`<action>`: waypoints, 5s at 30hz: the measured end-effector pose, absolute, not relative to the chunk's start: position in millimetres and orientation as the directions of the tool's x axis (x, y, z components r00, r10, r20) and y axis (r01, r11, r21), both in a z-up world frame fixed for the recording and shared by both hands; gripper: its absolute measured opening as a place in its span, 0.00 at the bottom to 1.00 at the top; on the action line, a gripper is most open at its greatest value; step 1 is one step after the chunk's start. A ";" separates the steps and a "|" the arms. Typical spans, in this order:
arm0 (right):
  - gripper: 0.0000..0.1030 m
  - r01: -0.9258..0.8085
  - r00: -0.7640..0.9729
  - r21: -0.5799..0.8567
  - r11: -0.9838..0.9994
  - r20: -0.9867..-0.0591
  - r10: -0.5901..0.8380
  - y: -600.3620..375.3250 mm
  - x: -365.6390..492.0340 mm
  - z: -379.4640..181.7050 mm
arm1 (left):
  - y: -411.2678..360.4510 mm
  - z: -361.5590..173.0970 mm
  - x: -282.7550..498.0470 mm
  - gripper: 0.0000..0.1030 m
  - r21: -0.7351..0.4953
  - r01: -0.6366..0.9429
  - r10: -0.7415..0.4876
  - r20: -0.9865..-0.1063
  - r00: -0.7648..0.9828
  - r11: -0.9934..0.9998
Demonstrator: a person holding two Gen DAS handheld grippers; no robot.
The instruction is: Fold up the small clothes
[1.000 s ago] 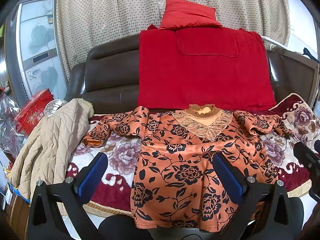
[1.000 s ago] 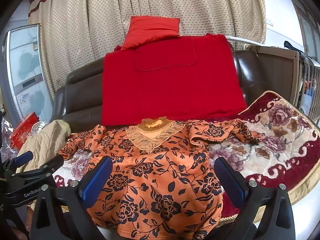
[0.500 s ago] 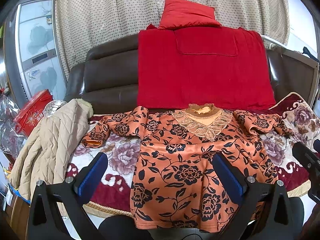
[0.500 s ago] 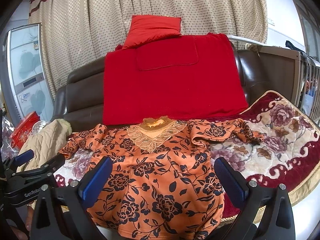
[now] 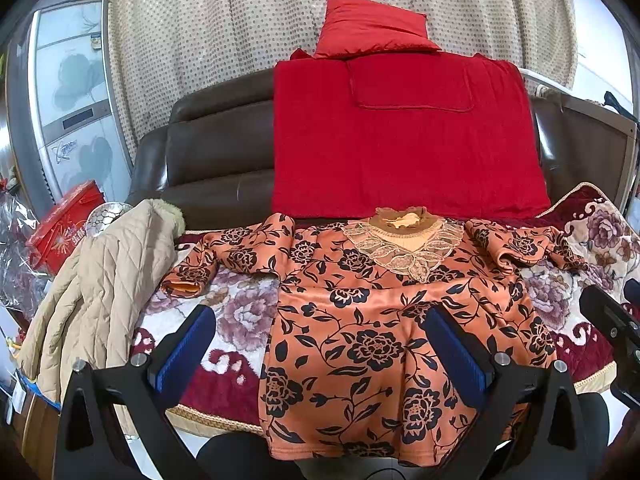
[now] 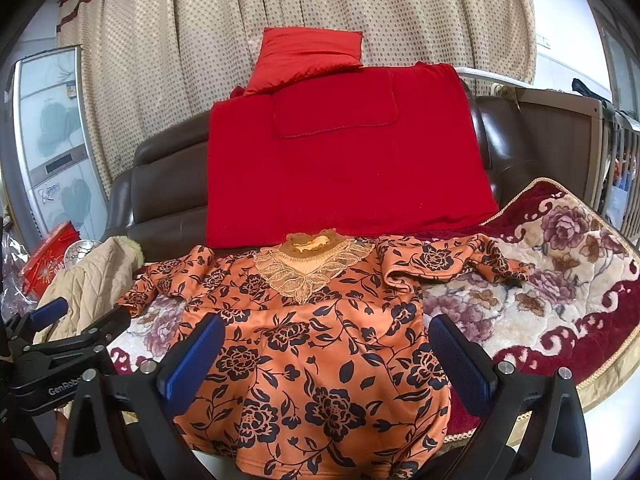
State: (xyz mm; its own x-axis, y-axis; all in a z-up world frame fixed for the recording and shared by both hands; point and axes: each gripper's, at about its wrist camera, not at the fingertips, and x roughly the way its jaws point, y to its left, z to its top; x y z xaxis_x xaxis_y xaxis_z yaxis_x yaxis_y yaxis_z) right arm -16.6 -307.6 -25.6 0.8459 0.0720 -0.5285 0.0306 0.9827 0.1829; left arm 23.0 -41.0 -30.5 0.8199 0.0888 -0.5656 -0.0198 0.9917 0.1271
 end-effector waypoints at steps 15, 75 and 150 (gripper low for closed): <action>1.00 0.042 0.836 0.194 0.980 -0.545 0.072 -308.6 -19.7 -33.2 | -47.1 -39.3 19.1 1.00 0.131 0.000 0.078 -0.590 0.804 0.991; 1.00 0.482 0.801 0.820 0.310 -0.555 0.223 -593.9 205.8 -222.2 | -94.3 -97.6 150.2 1.00 0.154 0.079 0.058 -0.724 0.687 0.985; 0.77 0.010 0.715 0.818 0.575 -0.408 0.568 -412.8 254.5 -175.8 | -25.1 -180.9 282.3 0.08 -0.328 0.006 -0.306 -0.875 0.375 0.945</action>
